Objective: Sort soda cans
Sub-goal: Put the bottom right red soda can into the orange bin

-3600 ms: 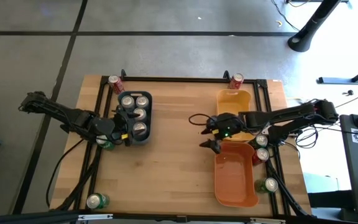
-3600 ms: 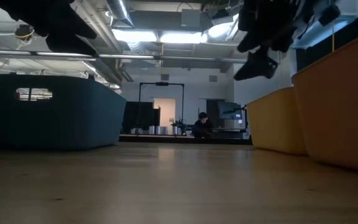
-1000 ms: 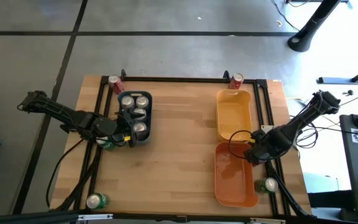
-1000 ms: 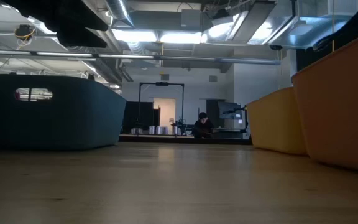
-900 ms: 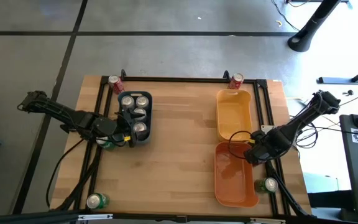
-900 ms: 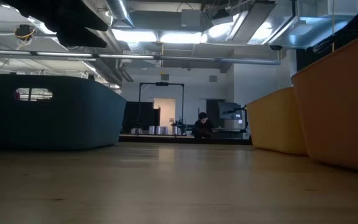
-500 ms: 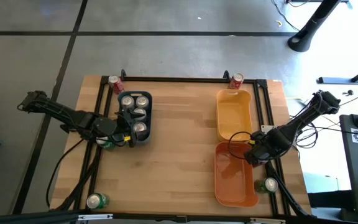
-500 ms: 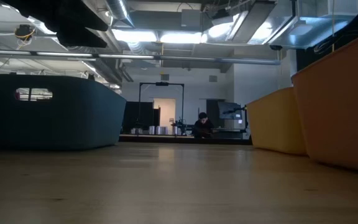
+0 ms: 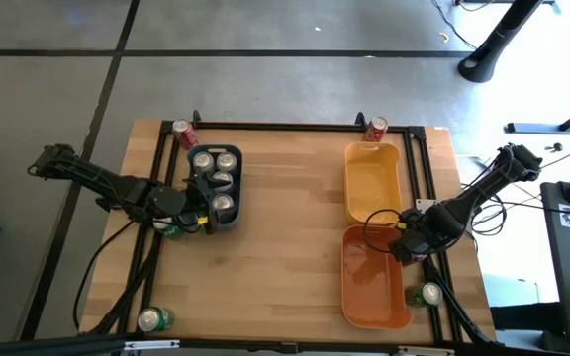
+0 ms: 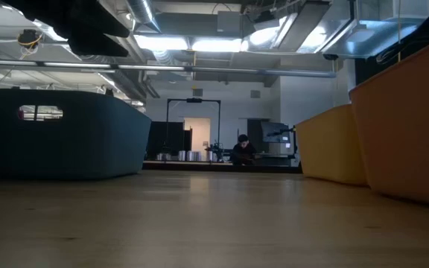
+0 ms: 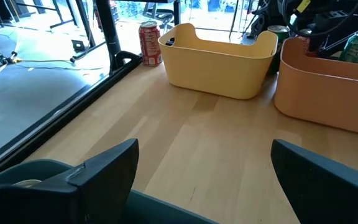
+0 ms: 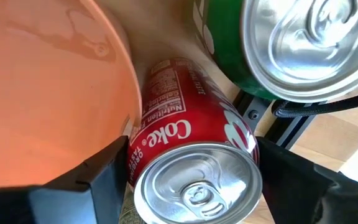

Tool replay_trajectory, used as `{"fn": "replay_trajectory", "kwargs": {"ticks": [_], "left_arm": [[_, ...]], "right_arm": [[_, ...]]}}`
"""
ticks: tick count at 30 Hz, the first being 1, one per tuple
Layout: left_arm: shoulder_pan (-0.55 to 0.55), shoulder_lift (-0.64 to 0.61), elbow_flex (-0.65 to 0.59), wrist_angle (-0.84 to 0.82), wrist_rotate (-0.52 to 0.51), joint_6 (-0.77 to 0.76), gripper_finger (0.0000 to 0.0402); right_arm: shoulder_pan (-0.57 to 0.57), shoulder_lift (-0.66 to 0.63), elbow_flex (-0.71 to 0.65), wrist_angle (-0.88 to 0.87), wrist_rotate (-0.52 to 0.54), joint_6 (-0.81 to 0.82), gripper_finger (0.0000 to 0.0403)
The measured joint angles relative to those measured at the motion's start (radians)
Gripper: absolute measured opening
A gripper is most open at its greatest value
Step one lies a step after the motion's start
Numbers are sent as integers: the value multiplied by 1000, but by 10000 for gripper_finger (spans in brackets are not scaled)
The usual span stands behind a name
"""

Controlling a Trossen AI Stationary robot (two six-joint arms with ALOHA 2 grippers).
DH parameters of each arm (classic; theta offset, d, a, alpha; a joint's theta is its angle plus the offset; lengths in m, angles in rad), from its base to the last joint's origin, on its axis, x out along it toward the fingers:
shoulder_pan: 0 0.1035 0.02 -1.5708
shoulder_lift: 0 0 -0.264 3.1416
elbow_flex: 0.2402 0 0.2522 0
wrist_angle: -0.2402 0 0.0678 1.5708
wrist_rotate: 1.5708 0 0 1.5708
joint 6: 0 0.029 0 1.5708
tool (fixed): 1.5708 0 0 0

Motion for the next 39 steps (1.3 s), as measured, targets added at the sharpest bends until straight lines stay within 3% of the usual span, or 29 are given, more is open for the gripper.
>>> {"fn": "replay_trajectory", "kwargs": {"ticks": [17, 29, 39], "left_arm": [[0, 0, 0, 1, 0, 1, 353], [0, 0, 0, 1, 0, 8, 353], [0, 0, 0, 1, 0, 13, 353]], "right_arm": [[0, 1, 222, -167, -81, -7, 288], [-1, 0, 396, -162, -39, -47, 290], [-2, 50, 401, -108, 195, -160, 291]]}}
